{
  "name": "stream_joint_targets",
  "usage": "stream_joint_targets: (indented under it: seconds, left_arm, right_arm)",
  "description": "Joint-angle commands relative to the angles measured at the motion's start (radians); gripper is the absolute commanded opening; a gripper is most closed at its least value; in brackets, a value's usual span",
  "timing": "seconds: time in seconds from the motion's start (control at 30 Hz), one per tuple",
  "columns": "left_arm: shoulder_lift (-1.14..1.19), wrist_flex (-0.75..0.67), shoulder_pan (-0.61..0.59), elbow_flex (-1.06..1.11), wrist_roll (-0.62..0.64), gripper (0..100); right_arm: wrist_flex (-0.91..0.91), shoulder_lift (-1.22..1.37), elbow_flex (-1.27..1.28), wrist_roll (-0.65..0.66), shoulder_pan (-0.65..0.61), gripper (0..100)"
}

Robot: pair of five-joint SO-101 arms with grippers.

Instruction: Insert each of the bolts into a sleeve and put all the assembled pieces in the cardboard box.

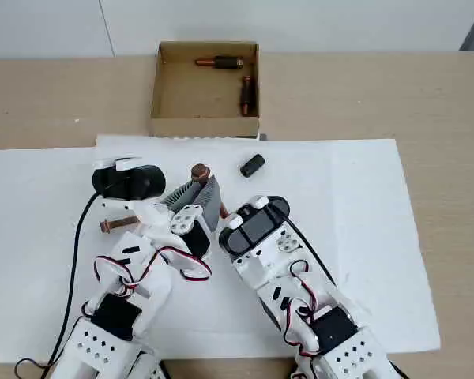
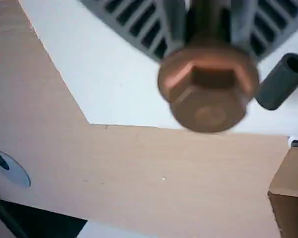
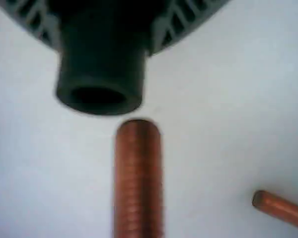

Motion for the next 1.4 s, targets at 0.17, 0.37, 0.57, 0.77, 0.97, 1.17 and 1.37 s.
stream_joint_targets:
  seconds: [0.17,0.37,0.57,0.77,0.97,1.17,1.37]
  left_arm:
    - [-0.021,-0.08,0.005,0.005,0.023,0]
    - [-0.021,-0.087,0.005,0.033,0.021,0]
    - [-0.021,-0.083,0.006,0.033,0.021,0]
    - [-0.023,-0.074,0.026,0.03,0.021,0]
    - [-0.023,-0.058,0.069,0.027,0.021,0]
    - [-0.023,-0.054,0.063,0.027,0.018,0]
    - [-0.023,-0.048,0.063,0.027,0.018,0]
  right_arm:
    - [-0.028,-0.01,-0.02,0.012,-0.045,0.2]
    - [-0.077,-0.01,-0.011,0.049,-0.054,0.2]
    - [-0.074,-0.01,-0.009,0.06,-0.041,0.2]
    - [-0.074,-0.01,-0.009,0.06,-0.031,0.2]
    - [-0.074,-0.01,-0.009,0.061,-0.031,0.2]
    - [-0.074,-0.01,-0.009,0.061,0.005,0.2]
    - [-0.074,-0.012,-0.017,0.061,0.021,0.2]
